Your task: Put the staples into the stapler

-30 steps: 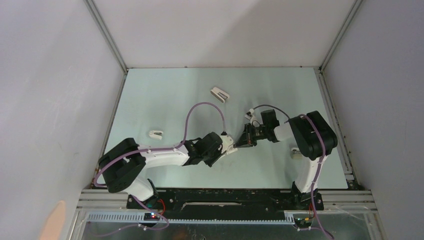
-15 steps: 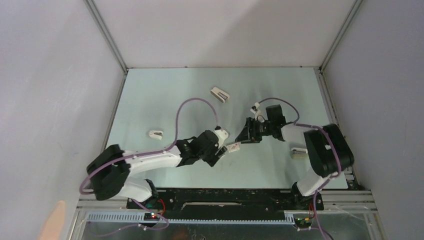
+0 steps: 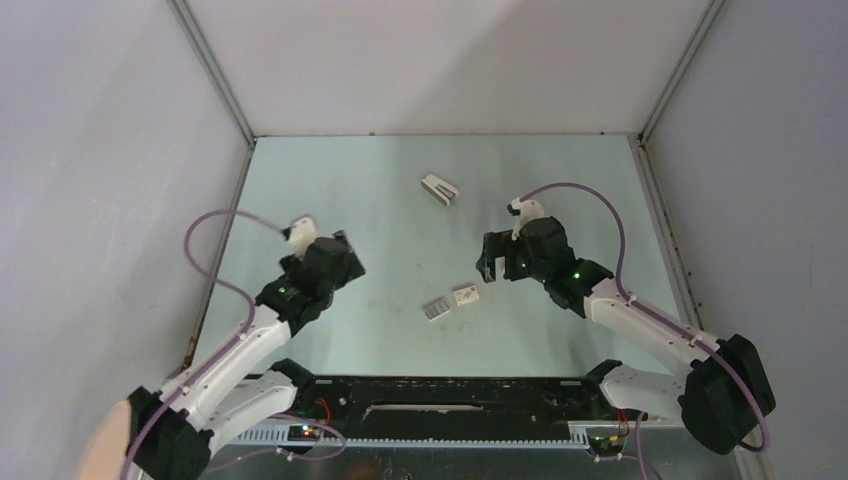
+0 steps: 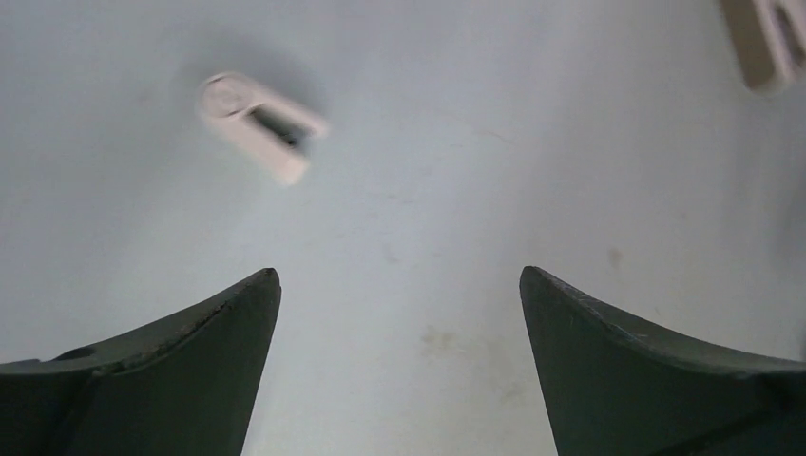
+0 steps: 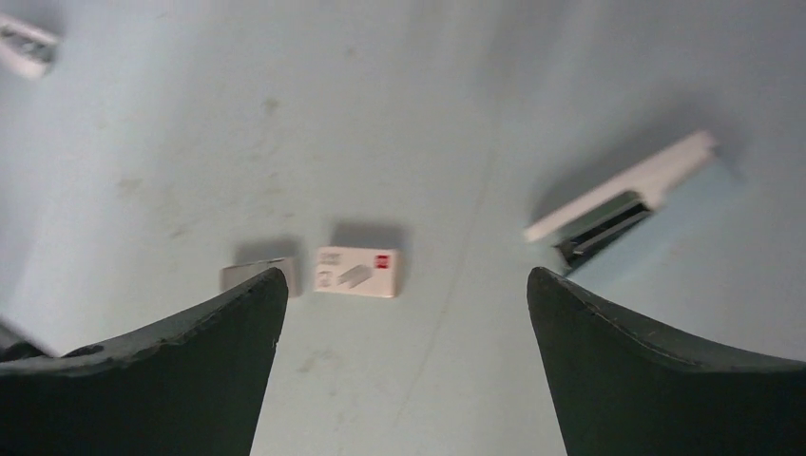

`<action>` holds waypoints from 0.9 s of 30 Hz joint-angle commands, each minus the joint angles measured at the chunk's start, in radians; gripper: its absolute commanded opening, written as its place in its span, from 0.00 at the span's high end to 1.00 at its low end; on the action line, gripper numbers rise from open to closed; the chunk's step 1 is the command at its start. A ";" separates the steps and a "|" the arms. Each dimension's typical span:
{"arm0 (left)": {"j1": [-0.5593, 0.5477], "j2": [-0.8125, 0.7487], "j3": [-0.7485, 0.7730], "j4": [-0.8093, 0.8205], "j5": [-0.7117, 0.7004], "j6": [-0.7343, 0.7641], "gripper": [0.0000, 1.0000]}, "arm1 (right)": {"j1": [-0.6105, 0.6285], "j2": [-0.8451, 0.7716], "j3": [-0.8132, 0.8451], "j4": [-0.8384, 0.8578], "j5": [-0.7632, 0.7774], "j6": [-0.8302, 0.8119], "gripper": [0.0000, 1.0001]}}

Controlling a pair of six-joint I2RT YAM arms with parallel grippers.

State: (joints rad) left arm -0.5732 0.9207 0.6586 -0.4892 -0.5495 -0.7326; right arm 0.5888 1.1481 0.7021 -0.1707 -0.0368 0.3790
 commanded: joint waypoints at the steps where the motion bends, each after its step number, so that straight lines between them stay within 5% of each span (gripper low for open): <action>1: 0.139 -0.094 -0.081 -0.112 -0.058 -0.243 0.02 | 0.043 -0.038 0.032 -0.026 0.300 -0.052 0.01; 10: 0.430 0.001 -0.136 0.036 0.063 -0.268 0.17 | 0.108 -0.008 -0.017 0.039 0.388 -0.073 0.01; 27: 0.522 0.364 -0.080 0.279 0.153 -0.259 0.38 | 0.110 0.037 -0.032 0.062 0.384 -0.080 0.01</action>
State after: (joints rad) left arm -0.0631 1.2545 0.5488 -0.2844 -0.4099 -0.9771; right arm 0.6937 1.1694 0.6682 -0.1520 0.3225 0.3130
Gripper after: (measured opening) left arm 0.639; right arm 0.992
